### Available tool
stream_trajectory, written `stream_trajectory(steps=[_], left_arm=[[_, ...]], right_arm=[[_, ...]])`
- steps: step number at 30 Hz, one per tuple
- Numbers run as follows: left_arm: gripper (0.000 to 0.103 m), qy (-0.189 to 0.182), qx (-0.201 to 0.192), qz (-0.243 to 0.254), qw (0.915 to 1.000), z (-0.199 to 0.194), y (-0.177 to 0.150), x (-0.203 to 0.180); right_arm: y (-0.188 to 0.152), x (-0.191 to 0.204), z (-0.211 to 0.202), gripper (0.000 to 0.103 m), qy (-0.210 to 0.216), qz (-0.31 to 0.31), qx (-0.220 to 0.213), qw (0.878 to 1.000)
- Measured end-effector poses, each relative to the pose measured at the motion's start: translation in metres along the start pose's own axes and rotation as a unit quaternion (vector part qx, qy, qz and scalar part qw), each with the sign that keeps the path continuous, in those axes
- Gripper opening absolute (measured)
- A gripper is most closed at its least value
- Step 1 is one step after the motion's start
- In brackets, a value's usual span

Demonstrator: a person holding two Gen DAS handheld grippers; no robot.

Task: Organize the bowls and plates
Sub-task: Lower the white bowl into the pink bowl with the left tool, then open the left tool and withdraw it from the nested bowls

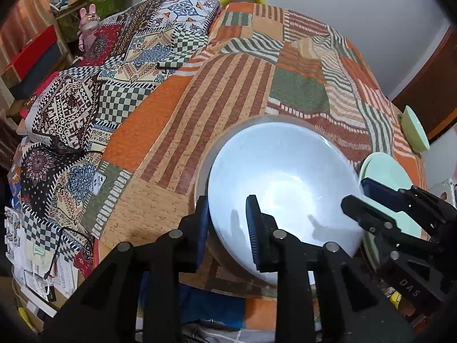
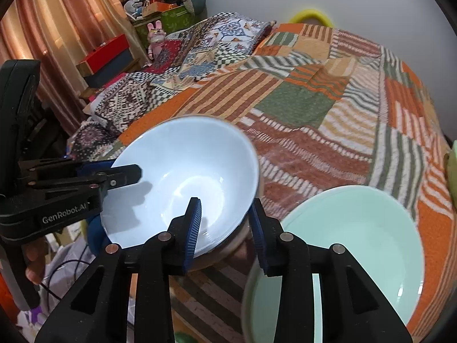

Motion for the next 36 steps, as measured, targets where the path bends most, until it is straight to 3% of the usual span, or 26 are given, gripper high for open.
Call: stream_trajectory(steps=[5,14,20,27,36], left_arm=[[0.035,0.021,-0.036,0.01,0.9991,-0.016,0.011,0.002],[0.039,0.001,-0.081,0.043,0.9958,-0.056,0.03,-0.028],[0.041,-0.028,-0.121,0.084,0.9888,-0.088,0.049,-0.083],[0.048,-0.063,-0.164,0.143,0.974,-0.119,0.073,-0.175],[0.058,-0.102,-0.174,0.212,0.956,-0.123,0.09,-0.292]], right_arm=[[0.008,-0.005,-0.013,0.037,0.009,0.009,-0.022,1.0],[0.015,-0.019,-0.04,0.037,0.007,0.018,-0.051,0.999],[0.023,-0.057,-0.086,0.038,-0.017,0.043,-0.099,0.994],[0.022,-0.125,-0.151,0.046,-0.073,0.08,-0.16,0.981],[-0.005,-0.22,-0.217,0.051,-0.144,0.137,-0.203,0.959]])
Point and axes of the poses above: each gripper's, at about its wrist camera, not at the fingertips, and z roughly the way its jaws point, x to its left, y to its top, the point moved 10 cm from there along z, roughly the way its jaws point
